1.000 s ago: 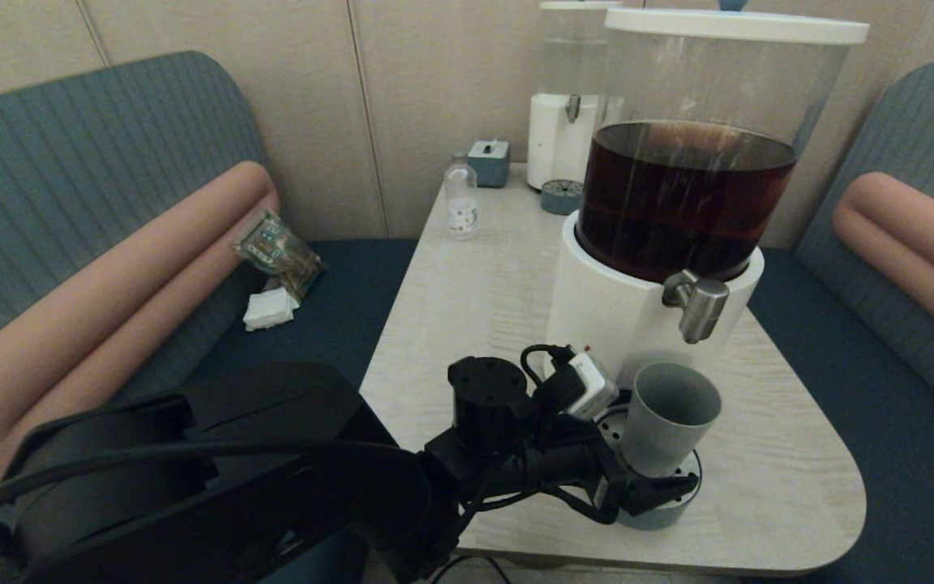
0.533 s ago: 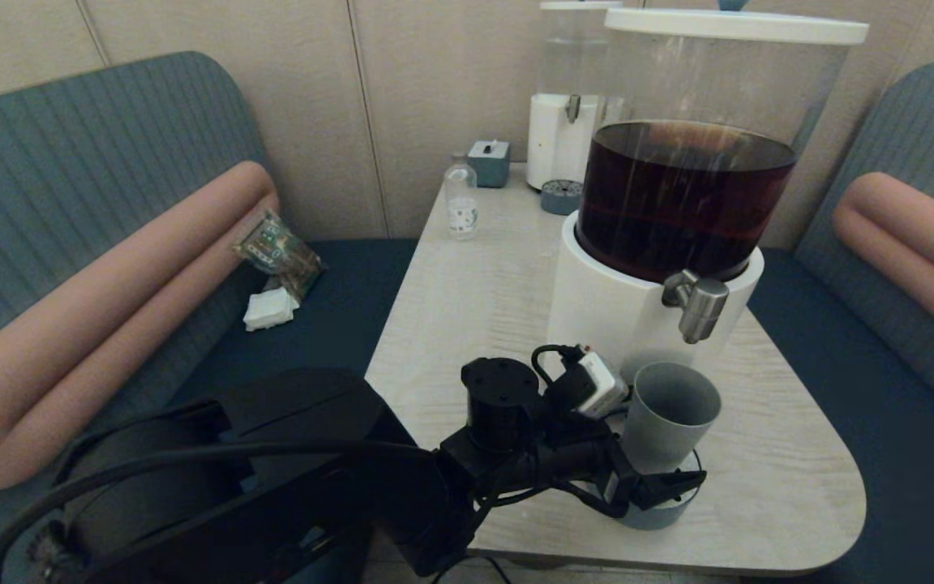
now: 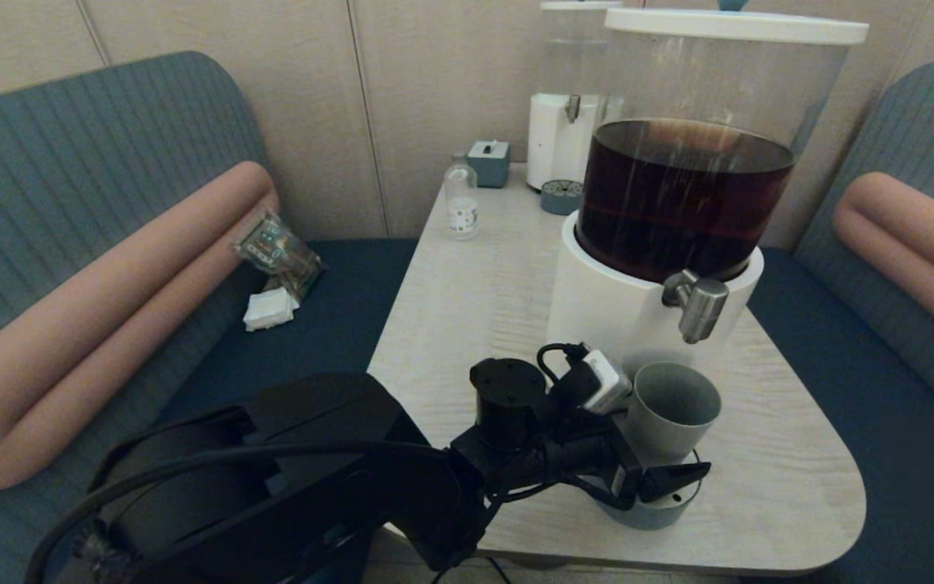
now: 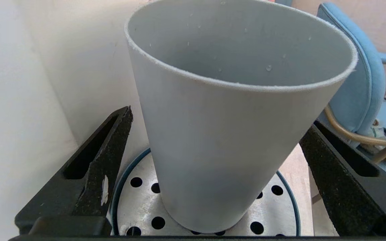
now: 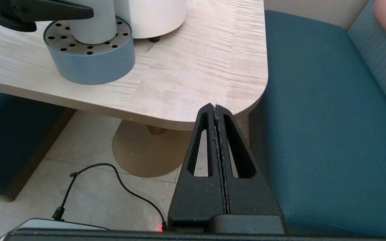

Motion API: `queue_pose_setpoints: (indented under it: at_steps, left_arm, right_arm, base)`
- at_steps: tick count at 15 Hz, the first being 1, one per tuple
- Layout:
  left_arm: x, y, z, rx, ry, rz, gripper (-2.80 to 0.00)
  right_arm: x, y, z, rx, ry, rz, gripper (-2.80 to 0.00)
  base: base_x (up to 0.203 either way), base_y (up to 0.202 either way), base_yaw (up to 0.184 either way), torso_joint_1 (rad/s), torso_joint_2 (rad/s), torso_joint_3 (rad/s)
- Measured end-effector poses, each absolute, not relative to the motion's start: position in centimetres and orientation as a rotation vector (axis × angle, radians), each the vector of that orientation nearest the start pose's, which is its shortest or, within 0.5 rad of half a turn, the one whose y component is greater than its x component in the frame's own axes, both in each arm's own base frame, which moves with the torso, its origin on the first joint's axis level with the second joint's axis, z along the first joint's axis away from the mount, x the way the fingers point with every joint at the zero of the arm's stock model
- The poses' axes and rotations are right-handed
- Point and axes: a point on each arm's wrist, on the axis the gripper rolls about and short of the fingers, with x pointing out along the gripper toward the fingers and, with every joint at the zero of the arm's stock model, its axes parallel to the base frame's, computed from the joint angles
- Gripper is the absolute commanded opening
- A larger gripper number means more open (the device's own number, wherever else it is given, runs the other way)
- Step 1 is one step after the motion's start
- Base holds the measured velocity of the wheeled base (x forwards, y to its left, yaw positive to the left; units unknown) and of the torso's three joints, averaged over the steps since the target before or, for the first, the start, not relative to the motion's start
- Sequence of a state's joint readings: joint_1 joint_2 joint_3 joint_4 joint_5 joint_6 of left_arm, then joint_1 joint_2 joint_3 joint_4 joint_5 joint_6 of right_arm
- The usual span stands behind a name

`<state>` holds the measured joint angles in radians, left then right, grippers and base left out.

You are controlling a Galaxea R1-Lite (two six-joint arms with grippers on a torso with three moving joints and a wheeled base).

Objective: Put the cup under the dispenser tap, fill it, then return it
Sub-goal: Place the cup next to the water dispenser

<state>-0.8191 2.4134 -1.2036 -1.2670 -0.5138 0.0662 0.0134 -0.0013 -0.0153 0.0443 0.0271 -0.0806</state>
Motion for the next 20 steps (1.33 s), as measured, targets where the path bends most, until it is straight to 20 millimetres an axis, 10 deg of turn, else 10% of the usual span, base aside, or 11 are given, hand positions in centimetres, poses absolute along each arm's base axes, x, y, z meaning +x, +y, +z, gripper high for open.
queue_pose_setpoints:
  at_steps: [2, 3, 14, 20]
  left_arm:
    - [30.4, -34.1, 6.9, 0.046, -0.108, -1.33, 0.0]
    - [30.4, -34.2, 6.8, 0.045, -0.109, -1.331, -2.8]
    - [29.6, -33.7, 7.5, 0.041, -0.119, -1.332, -2.8]
    - [26.9, -28.9, 10.6, 0.043, -0.078, -1.284, -2.8]
  right_arm:
    - [-2.4, 0.0, 7.5, -0.08, 0.026, 0.041, -2.8]
    - [-2.4, 0.0, 7.5, -0.08, 0.026, 0.041, -2.8]
    - [-2.4, 0.0, 7.5, -0.08, 0.026, 0.041, -2.8]
    - [-2.4, 0.0, 7.5, -0.08, 0.026, 0.041, -2.8]
  base:
    - [0.0, 0.0, 0.0, 0.0, 0.0, 0.0]
    - [0.0, 0.0, 0.0, 0.0, 0.0, 0.0]
    - [0.0, 0.0, 0.0, 0.0, 0.0, 0.0]
    - [0.0, 0.0, 0.0, 0.0, 0.0, 0.0]
